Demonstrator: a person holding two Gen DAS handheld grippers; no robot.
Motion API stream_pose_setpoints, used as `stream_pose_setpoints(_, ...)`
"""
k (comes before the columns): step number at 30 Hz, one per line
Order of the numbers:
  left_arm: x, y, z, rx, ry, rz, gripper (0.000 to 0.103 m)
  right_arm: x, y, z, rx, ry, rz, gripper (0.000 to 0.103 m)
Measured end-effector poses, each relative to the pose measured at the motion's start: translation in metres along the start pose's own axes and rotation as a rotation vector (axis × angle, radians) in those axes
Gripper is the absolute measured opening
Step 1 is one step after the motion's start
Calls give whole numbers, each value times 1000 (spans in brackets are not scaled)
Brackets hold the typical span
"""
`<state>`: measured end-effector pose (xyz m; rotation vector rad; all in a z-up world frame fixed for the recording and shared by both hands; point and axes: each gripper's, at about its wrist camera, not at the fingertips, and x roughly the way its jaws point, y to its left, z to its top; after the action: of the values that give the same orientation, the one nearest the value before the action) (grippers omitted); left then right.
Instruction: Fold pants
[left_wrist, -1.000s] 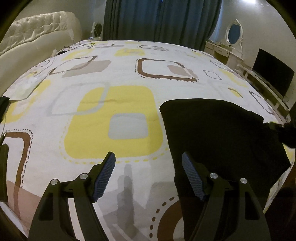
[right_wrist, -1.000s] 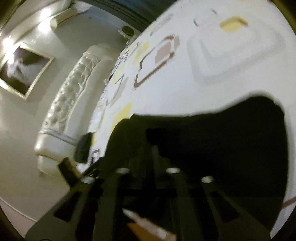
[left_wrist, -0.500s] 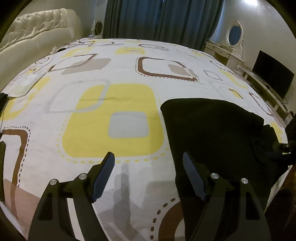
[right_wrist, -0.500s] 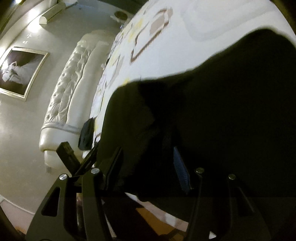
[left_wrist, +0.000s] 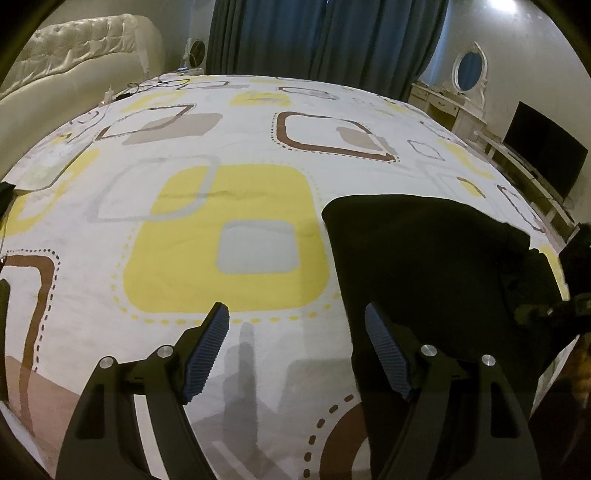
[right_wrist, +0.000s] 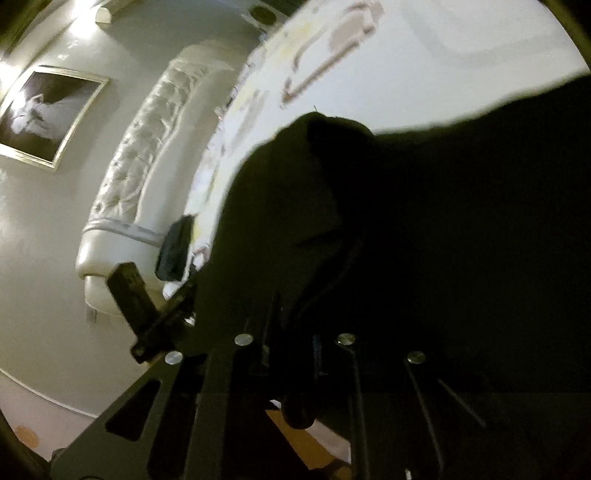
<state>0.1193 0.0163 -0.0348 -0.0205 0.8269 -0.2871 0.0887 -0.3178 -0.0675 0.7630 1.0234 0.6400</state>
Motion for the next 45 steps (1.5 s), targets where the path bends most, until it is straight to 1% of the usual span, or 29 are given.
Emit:
stream_pose_setpoints(4,-1,-4,1,10,-2,-8,75,-27,13,7,-46,-51,12,11)
stream_pose_setpoints(9,-4,-17,5,34,-9,-42,75,-63,12,9,-62,-109,-22,11)
stream_pose_setpoints(20,-7,-60,12,111,-21,-107,75,-129,-34,-4,10,-224,-106,11)
stream_pose_setpoints(24,-2,-77,10,151,-7,-116,75,-139,-49,-10,42,-242,-142,11)
stream_pose_setpoints(27,6,-85,7,171,10,-116,75,-143,-69,-15,74,-242,-145,11)
stream_pose_setpoints(31,15,-87,3,163,28,-117,76,-138,-91,-19,115,-238,-125,11)
stream_pose_setpoints(32,17,-86,3,157,31,-115,79,-137,-95,-20,126,-238,-113,11)
stream_pose_setpoints(35,19,-84,3,146,36,-120,80,-140,-104,-23,152,-251,-91,11)
stream_pose_setpoints(38,19,-84,2,151,32,-115,80,-144,-108,-24,157,-257,-91,12)
stream_pose_setpoints(43,19,-84,2,139,32,-120,80,-156,-111,-26,169,-279,-95,16)
stream_pose_setpoints(44,18,-84,2,138,33,-120,80,-159,-112,-27,171,-288,-94,17)
stream_pose_setpoints(45,18,-84,2,138,33,-119,80,-163,-111,-29,173,-295,-95,21)
